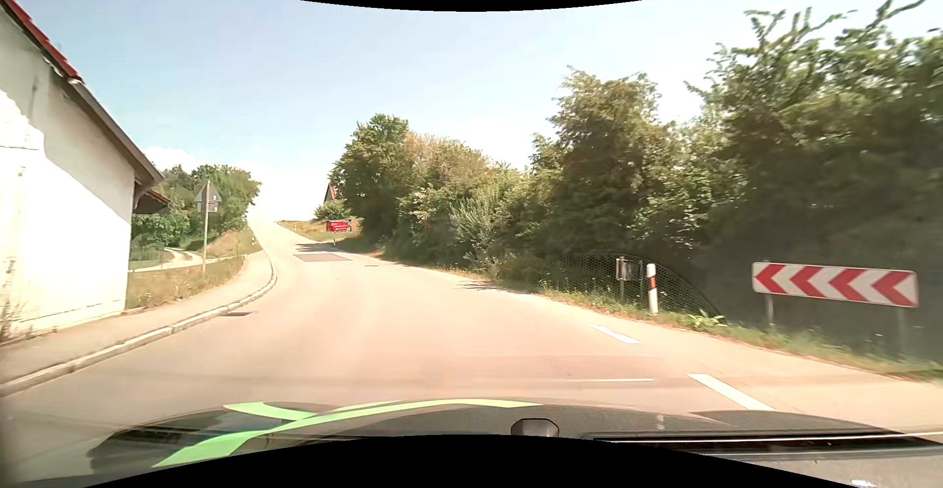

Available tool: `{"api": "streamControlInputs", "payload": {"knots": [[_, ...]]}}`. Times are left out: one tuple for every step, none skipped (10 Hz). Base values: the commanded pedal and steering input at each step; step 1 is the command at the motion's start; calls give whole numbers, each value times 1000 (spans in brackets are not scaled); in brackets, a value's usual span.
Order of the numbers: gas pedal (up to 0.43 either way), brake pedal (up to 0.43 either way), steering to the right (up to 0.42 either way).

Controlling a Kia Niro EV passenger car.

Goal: Follow the waypoints while adhering to traffic rules and regulations

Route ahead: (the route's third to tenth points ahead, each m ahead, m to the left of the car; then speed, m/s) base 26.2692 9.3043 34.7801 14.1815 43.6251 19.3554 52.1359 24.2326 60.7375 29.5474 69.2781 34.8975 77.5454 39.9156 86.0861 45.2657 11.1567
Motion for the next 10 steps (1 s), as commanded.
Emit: {"api": "streamControlInputs", "payload": {"knots": [[169, 0, -104], [189, 0, -104], [189, 0, -104], [197, 0, -104], [197, 0, -104], [220, 0, -104], [228, 0, -104], [228, 0, -104], [228, 0, -104], [240, 0, -104]]}}
